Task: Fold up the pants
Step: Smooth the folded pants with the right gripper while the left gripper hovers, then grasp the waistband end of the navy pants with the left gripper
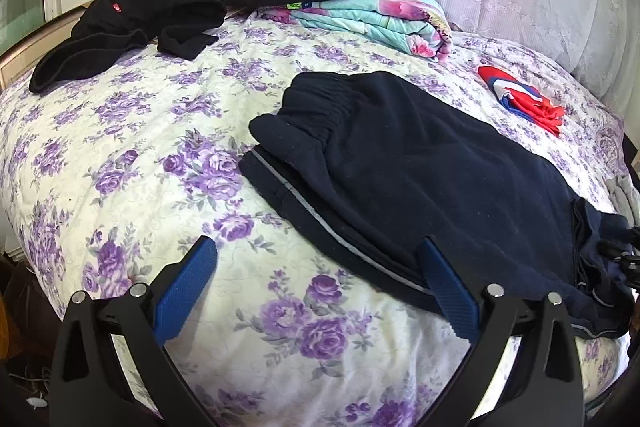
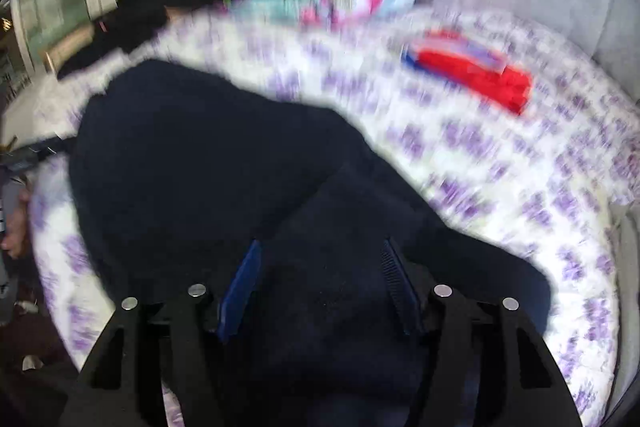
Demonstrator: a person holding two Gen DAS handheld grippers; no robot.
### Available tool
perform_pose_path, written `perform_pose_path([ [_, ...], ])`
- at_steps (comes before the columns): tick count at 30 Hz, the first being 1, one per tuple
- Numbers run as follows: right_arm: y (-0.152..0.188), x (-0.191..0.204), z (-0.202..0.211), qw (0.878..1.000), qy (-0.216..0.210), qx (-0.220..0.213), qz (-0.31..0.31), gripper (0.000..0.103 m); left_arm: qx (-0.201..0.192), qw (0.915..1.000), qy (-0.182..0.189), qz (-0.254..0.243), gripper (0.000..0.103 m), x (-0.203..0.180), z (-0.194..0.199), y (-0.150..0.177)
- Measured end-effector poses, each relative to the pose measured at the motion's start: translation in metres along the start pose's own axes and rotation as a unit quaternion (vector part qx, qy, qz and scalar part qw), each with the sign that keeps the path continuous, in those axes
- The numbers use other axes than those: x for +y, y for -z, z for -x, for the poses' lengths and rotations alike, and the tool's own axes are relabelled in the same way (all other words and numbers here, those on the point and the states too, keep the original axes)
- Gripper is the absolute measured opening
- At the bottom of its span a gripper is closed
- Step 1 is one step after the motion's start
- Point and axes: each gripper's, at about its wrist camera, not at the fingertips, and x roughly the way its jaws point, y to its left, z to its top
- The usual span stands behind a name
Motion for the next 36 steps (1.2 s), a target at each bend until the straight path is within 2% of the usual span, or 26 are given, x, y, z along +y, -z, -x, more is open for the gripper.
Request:
perform_pose_path([
  [1, 0.005, 0.003, 0.004, 1.000, -0.005, 0.001, 0.008, 0.076, 0.005, 0.9999, 0.010, 0.008, 0.099, 0.003, -0.001, -0.002],
  [2, 0.012, 0.006, -0.002, 0.999, -0.013, 0.023, 0.020, 0.084, 0.009, 0.9997, 0.019, 0.012, 0.099, 0.004, -0.003, -0.003],
  [3, 0.022, 0.011, -0.013, 0.998, -0.019, 0.051, 0.036, 0.084, 0.014, 0.9990, 0.036, 0.021, 0.099, 0.008, -0.006, -0.007],
  [6, 0.028, 0.011, -0.001, 1.000, -0.011, 0.010, 0.019, 0.084, 0.032, 0.9950, 0.080, 0.051, 0.098, 0.021, -0.019, -0.020],
  [7, 0.027, 0.011, 0.013, 1.000, -0.016, -0.020, 0.015, 0.084, 0.040, 0.9926, 0.096, 0.063, 0.098, 0.025, -0.023, -0.023],
  [10, 0.025, 0.009, 0.043, 0.996, -0.036, -0.083, 0.006, 0.094, 0.050, 0.9788, 0.159, 0.120, 0.098, 0.046, -0.033, -0.031],
  [11, 0.027, 0.010, 0.048, 0.995, -0.038, -0.091, 0.005, 0.094, 0.045, 0.9723, 0.181, 0.140, 0.098, 0.053, -0.035, -0.033],
  [14, 0.033, 0.010, 0.060, 0.994, -0.036, -0.100, 0.001, 0.094, 0.040, 0.9577, 0.217, 0.184, 0.098, 0.066, -0.042, -0.039],
  [16, 0.034, 0.006, 0.064, 0.993, -0.034, -0.109, -0.007, 0.094, 0.039, 0.9519, 0.235, 0.193, 0.098, 0.067, -0.046, -0.043],
  [20, 0.038, -0.005, 0.070, 0.992, -0.037, -0.120, -0.032, 0.095, 0.039, 0.9487, 0.247, 0.194, 0.098, 0.066, -0.051, -0.047],
  [23, 0.043, -0.017, 0.067, 0.991, -0.039, -0.116, -0.056, 0.095, 0.024, 0.9401, 0.269, 0.208, 0.095, 0.074, -0.049, -0.045],
  [24, 0.045, -0.020, 0.065, 0.991, -0.040, -0.113, -0.065, 0.095, 0.018, 0.9386, 0.270, 0.214, 0.090, 0.077, -0.047, -0.044],
  [26, 0.048, -0.026, 0.063, 0.989, -0.048, -0.110, -0.083, 0.095, 0.015, 0.9386, 0.264, 0.222, 0.060, 0.083, -0.046, -0.041],
  [28, 0.051, -0.030, 0.062, 0.988, -0.055, -0.110, -0.097, 0.095, 0.020, 0.9306, 0.270, 0.247, 0.052, 0.093, -0.050, -0.035],
  [31, 0.052, -0.031, 0.061, 0.987, -0.057, -0.109, -0.104, 0.095, 0.011, 0.9188, 0.288, 0.269, 0.052, 0.102, -0.049, -0.028],
  [34, 0.052, -0.030, 0.059, 0.988, -0.055, -0.104, -0.103, 0.095, 0.001, 0.9059, 0.309, 0.289, 0.065, 0.106, -0.048, -0.029],
  [36, 0.052, -0.028, 0.059, 0.987, -0.058, -0.105, -0.102, 0.095, 0.002, 0.9046, 0.309, 0.294, 0.070, 0.105, -0.046, -0.029],
])
